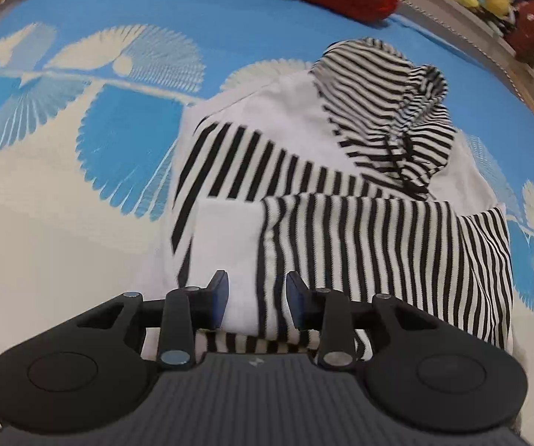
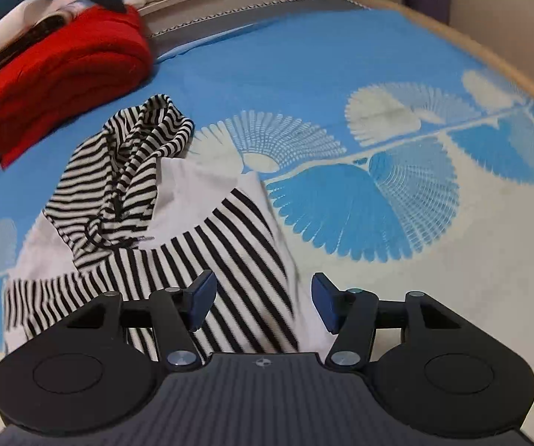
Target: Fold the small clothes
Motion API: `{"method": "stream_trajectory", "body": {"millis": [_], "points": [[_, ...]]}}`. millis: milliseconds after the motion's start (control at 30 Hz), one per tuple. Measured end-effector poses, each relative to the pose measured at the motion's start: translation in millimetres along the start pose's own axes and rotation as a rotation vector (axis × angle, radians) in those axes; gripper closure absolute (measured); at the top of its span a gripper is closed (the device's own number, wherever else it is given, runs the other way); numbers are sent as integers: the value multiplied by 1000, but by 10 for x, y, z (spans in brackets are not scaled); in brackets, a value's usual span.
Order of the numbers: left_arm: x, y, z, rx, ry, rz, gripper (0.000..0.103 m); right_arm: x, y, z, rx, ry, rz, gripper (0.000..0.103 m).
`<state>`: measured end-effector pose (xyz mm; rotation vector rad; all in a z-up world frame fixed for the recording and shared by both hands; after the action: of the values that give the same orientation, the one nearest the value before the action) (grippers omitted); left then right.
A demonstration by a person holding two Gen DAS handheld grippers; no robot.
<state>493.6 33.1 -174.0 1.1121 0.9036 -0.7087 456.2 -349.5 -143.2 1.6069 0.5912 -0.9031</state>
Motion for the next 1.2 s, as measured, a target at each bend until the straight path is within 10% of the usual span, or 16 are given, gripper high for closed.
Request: {"method": "stream_trajectory", "body": {"millis": [767, 1000, 1200], "points": [[-452, 218, 626, 297, 11, 338, 57, -210, -43, 265, -122, -27, -1, 44], [-393, 255, 692, 273, 9, 287, 88, -225, 68, 434, -137, -91, 24, 44], [-279, 822, 923, 261, 2, 318, 95, -236, 124, 531, -205, -180, 61, 44]]}}
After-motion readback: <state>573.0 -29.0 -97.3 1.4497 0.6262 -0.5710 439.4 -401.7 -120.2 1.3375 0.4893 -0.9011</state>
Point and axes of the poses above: each gripper's, at about its wrist camera, not at the fingertips, and x roughly the way its jaws point, z to its right, y to its top, the point moved 8 cm from there along x, roughly the way its jaws point, and after that the axes turned 6 degrees about -x, right-handed, at the moved point
